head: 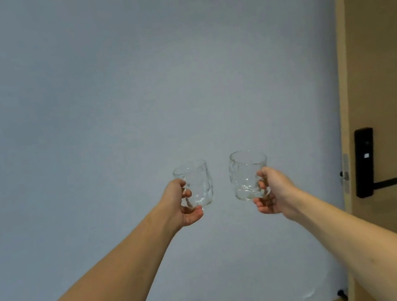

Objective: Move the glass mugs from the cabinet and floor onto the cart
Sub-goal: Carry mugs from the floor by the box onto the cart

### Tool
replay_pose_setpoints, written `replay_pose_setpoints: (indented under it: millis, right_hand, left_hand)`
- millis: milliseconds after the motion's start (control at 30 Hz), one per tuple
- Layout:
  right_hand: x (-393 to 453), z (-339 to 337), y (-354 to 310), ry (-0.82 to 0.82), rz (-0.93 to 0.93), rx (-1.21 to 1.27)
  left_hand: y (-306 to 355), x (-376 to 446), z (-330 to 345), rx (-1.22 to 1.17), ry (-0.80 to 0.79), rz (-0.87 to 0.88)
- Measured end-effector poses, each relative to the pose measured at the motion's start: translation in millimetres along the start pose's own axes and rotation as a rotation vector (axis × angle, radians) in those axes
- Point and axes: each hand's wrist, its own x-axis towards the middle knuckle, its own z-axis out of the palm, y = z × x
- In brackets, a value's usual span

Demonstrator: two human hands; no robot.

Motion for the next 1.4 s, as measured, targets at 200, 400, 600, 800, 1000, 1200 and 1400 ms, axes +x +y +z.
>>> replay_pose_setpoints:
  millis: [200, 400, 600, 800, 1000, 1200, 1400]
  right_hand:
    - [-40, 119, 19, -0.152, 0.029, -0.025]
    - [-93, 227, 43, -0.271, 0.046, -0.03]
    - [-154, 336, 63, -0.397, 0.054, -0.07]
    - [-206, 430, 83, -0.557, 0.076, -0.13]
    - [-245, 525, 102, -0.725, 0.092, -0.214]
    - [-283, 628, 131, -0.923, 0.139, -0.274]
    - [-314, 734, 155, -1.108, 0.17, -0.327]
  left_hand:
    - [17, -39, -133, -0.026, 0.145, 0.041]
    - [24, -83, -253, -0.067, 0.257, 0.046]
    - [24, -141, -373, -0.101, 0.369, 0.066]
    - [23, -195, -468, -0.185, 0.505, 0.087]
    - [11, -240, -552, -0.271, 0.664, 0.107]
    - [1, -277, -639, -0.327, 0.897, 0.095]
    - [5, -305, -716, -0.383, 1.063, 0.088]
